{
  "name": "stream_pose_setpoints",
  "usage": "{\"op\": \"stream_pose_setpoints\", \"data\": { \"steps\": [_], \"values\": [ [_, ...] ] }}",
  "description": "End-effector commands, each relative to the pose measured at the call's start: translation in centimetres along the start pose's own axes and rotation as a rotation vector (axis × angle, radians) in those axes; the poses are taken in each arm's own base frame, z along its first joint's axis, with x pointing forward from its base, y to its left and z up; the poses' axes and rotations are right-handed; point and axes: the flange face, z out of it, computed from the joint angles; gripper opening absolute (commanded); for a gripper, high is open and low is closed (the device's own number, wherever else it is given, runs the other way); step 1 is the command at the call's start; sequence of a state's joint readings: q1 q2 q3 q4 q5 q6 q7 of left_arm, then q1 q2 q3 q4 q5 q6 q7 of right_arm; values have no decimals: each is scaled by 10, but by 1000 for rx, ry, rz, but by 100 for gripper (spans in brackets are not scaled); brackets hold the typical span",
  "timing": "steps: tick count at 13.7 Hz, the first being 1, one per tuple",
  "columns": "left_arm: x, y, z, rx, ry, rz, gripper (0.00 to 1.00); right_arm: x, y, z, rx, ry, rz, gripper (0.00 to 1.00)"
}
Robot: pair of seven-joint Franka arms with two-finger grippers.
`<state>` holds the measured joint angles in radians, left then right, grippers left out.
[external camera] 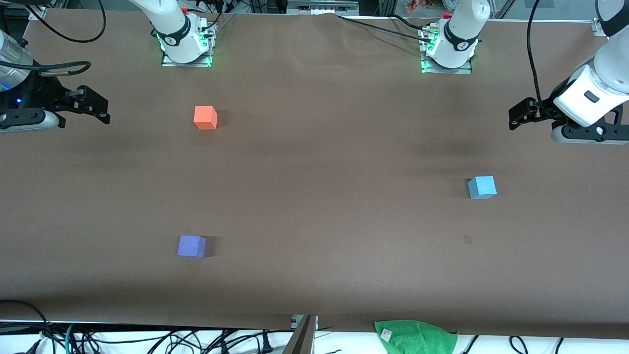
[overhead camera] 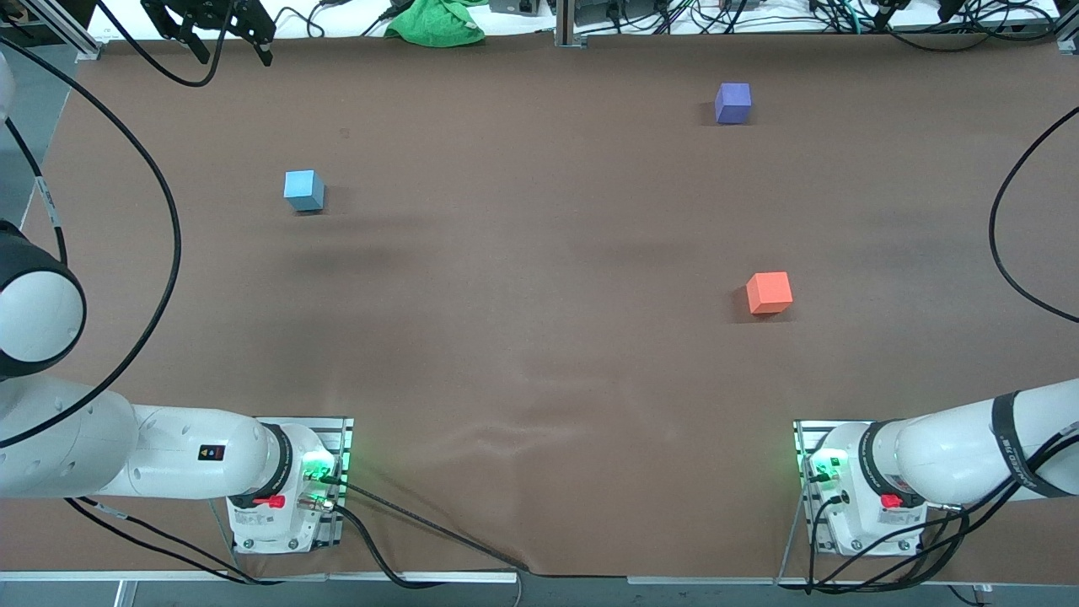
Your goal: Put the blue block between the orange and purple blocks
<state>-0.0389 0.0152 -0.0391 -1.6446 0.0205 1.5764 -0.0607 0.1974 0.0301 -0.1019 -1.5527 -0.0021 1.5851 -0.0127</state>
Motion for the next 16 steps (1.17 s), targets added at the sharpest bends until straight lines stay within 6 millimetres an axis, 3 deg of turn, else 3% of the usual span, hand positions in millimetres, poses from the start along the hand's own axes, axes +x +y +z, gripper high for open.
{"op": "stream_pose_setpoints", "data": {
  "steps": [1, 16],
  "values": [
    [-2, -4, -4, -30, -6, 10, 100, 0, 0, -6, 1, 11, -4, 99],
    [-2, -1, 9, -35, -72, 16, 100, 1, 2, -4, 0, 7, -1, 99]
  ]
}}
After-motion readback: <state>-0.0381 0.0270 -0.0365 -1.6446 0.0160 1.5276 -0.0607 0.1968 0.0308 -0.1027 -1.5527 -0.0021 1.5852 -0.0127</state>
